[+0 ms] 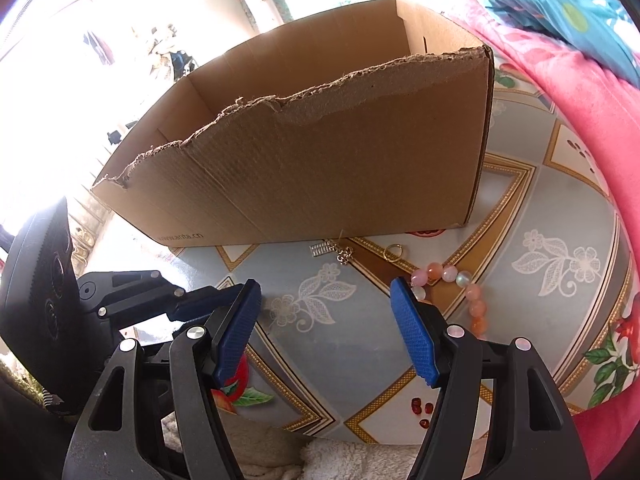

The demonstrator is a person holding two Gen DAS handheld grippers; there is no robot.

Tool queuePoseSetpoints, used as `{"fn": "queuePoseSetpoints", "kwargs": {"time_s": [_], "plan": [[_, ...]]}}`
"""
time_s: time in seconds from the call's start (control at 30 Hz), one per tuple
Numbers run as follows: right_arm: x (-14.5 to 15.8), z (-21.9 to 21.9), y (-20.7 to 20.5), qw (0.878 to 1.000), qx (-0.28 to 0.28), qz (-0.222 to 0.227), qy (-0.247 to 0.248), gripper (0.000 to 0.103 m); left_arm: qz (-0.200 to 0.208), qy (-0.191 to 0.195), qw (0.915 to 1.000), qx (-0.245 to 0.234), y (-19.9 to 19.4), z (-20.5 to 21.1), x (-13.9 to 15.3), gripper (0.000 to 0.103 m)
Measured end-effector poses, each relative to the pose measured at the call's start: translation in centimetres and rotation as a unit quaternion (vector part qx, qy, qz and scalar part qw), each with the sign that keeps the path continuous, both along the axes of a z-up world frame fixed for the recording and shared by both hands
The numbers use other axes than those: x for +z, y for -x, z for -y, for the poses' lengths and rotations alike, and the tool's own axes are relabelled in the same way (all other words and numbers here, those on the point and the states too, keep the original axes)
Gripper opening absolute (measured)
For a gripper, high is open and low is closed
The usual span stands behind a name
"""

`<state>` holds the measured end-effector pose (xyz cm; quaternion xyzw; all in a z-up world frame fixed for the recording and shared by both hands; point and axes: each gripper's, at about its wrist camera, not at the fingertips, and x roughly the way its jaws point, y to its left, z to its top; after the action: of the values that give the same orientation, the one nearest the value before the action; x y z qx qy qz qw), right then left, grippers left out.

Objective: Organize jewelry
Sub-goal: 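Lower the left gripper onto the small silver charm beside the box and close it, then close the right gripper on the silver chain charm while the left lifts its charm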

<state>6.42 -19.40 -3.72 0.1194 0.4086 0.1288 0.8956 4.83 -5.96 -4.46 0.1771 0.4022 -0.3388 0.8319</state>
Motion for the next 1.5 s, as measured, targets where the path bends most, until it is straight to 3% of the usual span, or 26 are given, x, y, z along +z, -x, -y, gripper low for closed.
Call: {"fn": "queuePoseSetpoints", "kwargs": {"time_s": [0.1, 0.27, 0.43, 0.67, 1.23, 1.5], "plan": [[0.1, -0.1, -0.1, 1.0, 0.003, 0.0, 0.001, 0.064, 0.003, -0.002, 1.0, 0.005, 0.4, -0.1, 0.2, 0.01], [0.4, -0.3, 0.0, 1.0, 0.008, 0.002, 0.005, 0.064, 0.007, -0.015, 0.9998, -0.012, 0.8, 0.1, 0.1, 0.02], [0.4, -0.3, 0.0, 1.0, 0.006, 0.001, 0.003, 0.064, -0.006, -0.018, 0.9996, -0.021, 0.5, 0.1, -0.1, 0.021], [0.1, -0.8, 0.1, 1.0, 0.006, 0.004, 0.005, 0.064, 0.005, -0.034, 0.9984, -0.044, 0.6, 0.6, -0.1, 0.004], [0.5, -1.9, -0.1, 0.999, 0.007, 0.03, 0.037, 0.064, 0.019, -0.018, 0.9996, -0.004, 0.5, -0.4, 0.8, 0.004], [0.1, -3.4, -1.9, 0.994, 0.027, 0.043, 0.097, 0.042, 0.012, -0.009, 0.9997, 0.017, 0.0, -1.5, 0.9, 0.004]]}}
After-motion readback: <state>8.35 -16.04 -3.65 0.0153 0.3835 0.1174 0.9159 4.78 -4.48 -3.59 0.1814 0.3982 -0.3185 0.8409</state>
